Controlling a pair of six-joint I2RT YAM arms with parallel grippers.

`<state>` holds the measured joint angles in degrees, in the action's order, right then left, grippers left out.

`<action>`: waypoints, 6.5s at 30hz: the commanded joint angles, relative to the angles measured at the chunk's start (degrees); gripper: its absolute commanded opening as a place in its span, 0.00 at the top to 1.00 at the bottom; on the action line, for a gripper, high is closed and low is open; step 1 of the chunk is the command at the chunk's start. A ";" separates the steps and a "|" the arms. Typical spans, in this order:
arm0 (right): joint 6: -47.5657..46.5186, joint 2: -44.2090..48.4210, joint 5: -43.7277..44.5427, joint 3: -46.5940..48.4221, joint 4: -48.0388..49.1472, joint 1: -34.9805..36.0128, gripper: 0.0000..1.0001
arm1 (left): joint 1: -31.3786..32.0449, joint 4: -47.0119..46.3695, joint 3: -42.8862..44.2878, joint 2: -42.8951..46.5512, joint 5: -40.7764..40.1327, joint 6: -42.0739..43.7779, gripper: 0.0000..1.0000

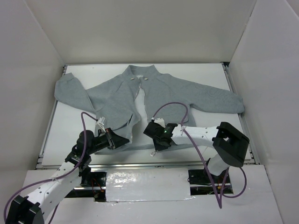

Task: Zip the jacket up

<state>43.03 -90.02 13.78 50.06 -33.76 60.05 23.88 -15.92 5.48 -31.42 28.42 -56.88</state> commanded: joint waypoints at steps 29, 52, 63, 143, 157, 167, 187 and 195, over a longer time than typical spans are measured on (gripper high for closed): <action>12.08 30.70 0.37 -12.71 35.69 0.86 1.00 | 6.88 -40.76 3.31 -16.04 -16.46 -6.05 1.00; 11.03 28.76 -1.21 -13.50 43.08 0.68 1.00 | 14.53 -45.42 0.76 -17.27 -25.44 -6.31 1.00; 11.03 29.46 -0.07 -13.76 42.72 0.77 1.00 | 15.76 -45.69 0.77 -17.71 -26.14 -6.22 1.00; 6.90 29.37 -3.23 -13.94 45.97 0.86 1.00 | 17.52 -36.64 3.23 -12.18 -28.16 -3.06 1.00; 6.37 29.99 -3.94 -14.91 46.77 0.86 1.00 | 17.61 -33.47 3.49 -9.36 -29.83 -2.27 1.00; 5.58 29.63 -1.74 -13.77 46.50 0.86 1.00 | 17.61 -35.23 2.52 -10.15 -29.30 -2.97 1.00; 4.96 28.85 -0.60 -12.18 46.41 0.86 1.00 | 17.61 -36.02 1.64 -10.76 -29.13 -3.85 1.00; 4.88 28.85 -0.42 -11.92 46.59 0.86 1.00 | 17.61 -37.51 1.47 -12.00 -28.95 -4.11 1.00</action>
<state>48.58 -61.32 12.51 35.29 8.16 60.25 41.08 -46.94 7.11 -43.46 -1.21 -60.34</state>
